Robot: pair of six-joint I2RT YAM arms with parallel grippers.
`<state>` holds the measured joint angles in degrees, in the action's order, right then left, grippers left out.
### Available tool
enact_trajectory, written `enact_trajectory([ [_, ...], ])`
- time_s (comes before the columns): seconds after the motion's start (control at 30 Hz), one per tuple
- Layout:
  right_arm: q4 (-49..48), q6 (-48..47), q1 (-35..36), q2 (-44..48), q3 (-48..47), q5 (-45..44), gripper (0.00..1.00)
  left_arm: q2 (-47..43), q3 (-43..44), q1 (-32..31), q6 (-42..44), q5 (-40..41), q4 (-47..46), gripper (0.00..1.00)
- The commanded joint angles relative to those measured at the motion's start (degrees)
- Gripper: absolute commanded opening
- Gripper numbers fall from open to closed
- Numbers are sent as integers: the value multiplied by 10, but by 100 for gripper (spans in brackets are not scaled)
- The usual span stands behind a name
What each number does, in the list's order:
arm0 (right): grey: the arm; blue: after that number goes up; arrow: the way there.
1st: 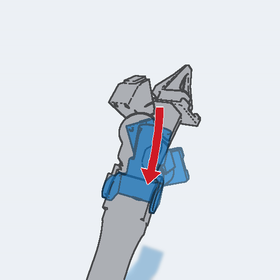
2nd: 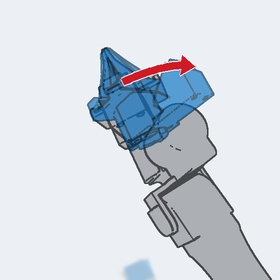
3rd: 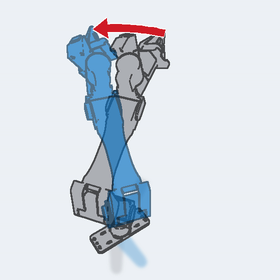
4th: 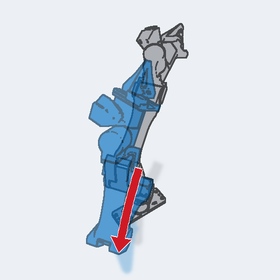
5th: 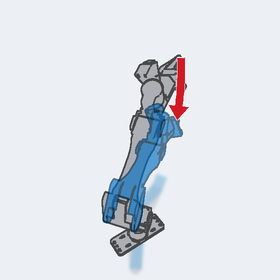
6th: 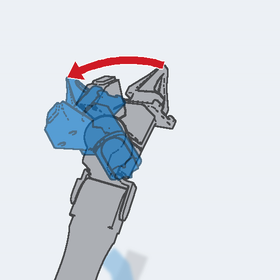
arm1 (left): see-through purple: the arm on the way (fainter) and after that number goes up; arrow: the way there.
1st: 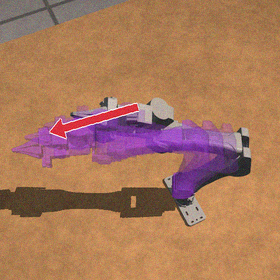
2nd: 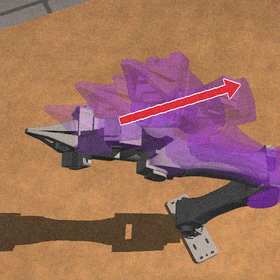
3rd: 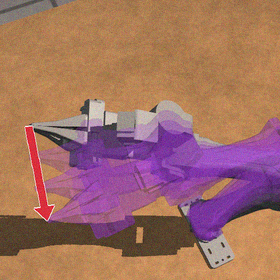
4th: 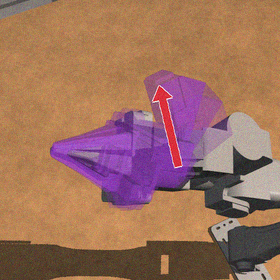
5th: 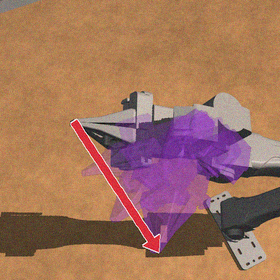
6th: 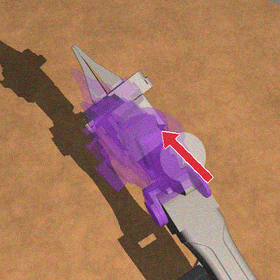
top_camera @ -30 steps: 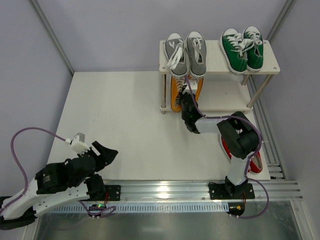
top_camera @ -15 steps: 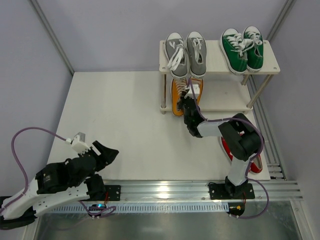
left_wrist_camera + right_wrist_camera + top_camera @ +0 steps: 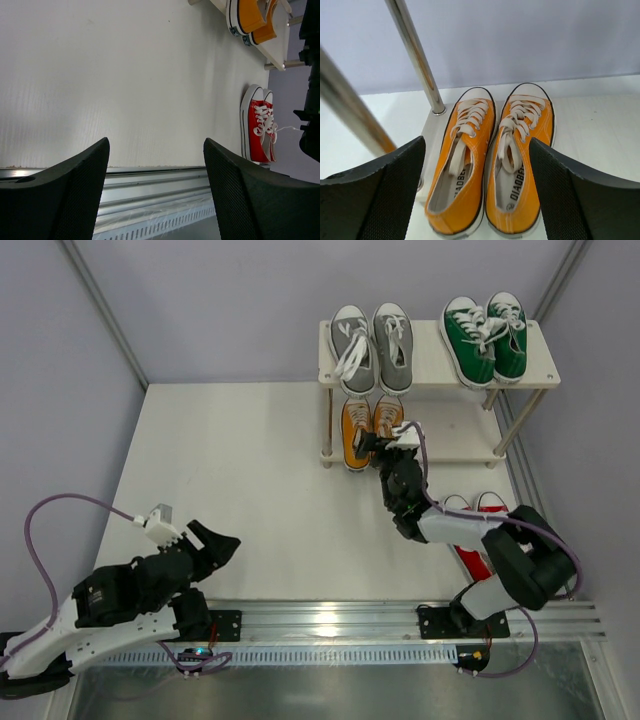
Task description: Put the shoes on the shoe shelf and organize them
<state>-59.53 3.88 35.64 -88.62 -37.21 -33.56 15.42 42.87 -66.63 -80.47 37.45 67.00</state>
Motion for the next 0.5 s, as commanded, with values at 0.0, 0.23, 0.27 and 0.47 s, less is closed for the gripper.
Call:
enact_trajectory([
  [0.0, -9, -36, 42, 104, 40, -43, 84, 1, -8, -1, 19, 10, -48, 75],
  [0.23, 597, 161, 94, 398, -4, -193, 88, 90, -18, -1, 134, -42, -224, 84],
  [0.27, 701, 251, 92, 440, -27, -200, 88, 131, -19, -1, 149, -58, -255, 85],
  [0.47, 1220, 494, 90, 523, -219, -237, 100, 363, 57, 2, 222, -192, -476, 95],
])
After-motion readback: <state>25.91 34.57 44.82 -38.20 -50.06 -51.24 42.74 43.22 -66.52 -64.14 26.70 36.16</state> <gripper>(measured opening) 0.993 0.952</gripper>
